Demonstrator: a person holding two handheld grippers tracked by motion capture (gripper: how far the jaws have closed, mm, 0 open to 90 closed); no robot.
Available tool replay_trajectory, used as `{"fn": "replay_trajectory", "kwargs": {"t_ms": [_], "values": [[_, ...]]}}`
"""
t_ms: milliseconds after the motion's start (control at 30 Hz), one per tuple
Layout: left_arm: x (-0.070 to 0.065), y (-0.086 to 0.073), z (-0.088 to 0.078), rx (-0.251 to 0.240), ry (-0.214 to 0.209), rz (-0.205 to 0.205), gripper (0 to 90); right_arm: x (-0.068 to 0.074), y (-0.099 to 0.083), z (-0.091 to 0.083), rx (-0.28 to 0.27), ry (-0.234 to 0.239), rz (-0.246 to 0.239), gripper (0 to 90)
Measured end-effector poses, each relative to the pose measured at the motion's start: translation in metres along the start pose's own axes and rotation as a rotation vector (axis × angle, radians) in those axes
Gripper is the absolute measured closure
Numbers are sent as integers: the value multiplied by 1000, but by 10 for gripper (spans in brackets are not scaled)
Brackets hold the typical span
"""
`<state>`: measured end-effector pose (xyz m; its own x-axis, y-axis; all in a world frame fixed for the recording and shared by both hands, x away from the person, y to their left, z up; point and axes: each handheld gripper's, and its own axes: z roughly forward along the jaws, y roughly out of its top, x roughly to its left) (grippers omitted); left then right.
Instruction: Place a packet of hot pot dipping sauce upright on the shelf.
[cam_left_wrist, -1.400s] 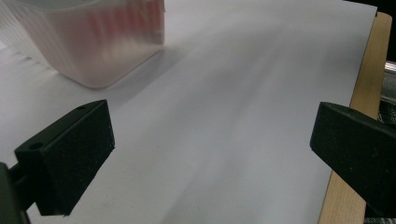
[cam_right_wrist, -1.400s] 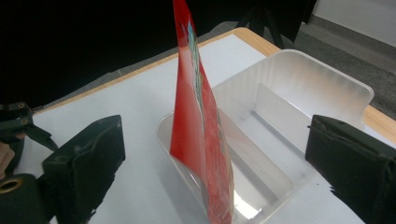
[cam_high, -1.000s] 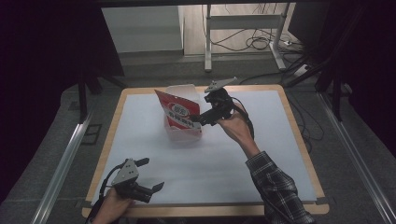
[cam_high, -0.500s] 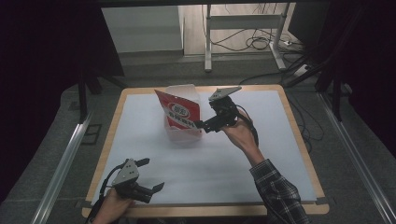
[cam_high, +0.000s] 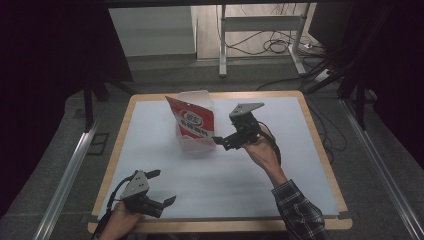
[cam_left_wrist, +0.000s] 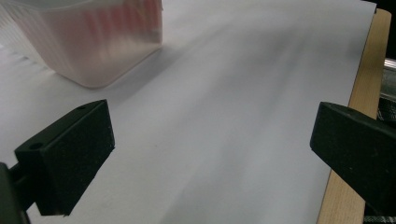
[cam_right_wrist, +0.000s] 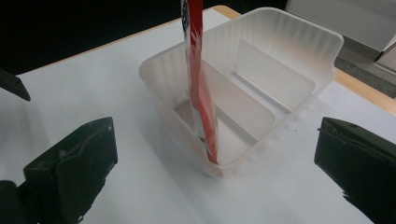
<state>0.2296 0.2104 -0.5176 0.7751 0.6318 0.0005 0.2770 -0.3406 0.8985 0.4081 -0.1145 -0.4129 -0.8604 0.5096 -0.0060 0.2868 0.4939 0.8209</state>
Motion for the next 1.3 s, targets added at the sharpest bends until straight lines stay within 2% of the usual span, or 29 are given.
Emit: {"fn": "replay_trajectory", "kwargs": {"t_ms": [300, 567, 833, 1300], "values": [[0, 0, 0, 6, -3, 11, 0, -5, -12, -12, -16, -15, 39, 0], [-2, 1, 0, 7, -13, 24, 0, -3, -18, -19, -11, -49, 40, 0], [-2, 0, 0, 5, -15, 19, 0, -1, -24, -24, -4, -91, 46, 0], [-2, 0, -1, -1, -24, 26, 0, -4, -40, -29, 46, -113, 61, 0]]}}
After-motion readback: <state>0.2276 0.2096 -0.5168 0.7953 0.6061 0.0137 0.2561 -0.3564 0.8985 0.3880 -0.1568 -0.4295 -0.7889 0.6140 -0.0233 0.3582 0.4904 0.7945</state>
